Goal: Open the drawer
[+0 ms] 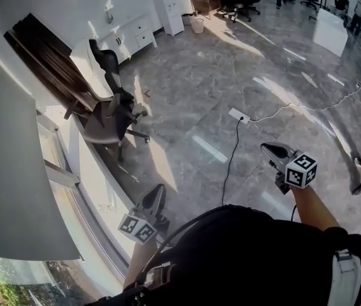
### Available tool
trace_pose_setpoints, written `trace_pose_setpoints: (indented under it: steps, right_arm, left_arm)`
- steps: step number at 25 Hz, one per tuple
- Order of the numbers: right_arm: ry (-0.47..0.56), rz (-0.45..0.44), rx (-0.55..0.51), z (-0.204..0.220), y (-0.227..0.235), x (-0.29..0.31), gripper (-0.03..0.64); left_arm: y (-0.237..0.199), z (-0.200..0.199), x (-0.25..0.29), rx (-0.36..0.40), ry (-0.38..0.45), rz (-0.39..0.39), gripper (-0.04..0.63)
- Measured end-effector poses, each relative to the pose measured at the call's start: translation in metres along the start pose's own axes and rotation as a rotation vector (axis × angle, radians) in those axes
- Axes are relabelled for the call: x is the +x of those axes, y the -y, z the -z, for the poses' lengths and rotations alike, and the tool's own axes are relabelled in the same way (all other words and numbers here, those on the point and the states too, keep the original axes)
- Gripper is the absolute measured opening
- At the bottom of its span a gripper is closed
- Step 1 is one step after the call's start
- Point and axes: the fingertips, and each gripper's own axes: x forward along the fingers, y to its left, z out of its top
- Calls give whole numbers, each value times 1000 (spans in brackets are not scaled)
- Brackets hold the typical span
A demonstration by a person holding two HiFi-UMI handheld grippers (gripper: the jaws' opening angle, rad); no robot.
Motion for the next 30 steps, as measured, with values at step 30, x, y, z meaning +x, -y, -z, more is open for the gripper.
trace_pose_setpoints:
  steps: [30]
  right_arm:
    - [-14, -219, -19, -105, 317, 180, 0]
  left_arm:
    - [-84, -39, 332, 7, 50, -184, 0]
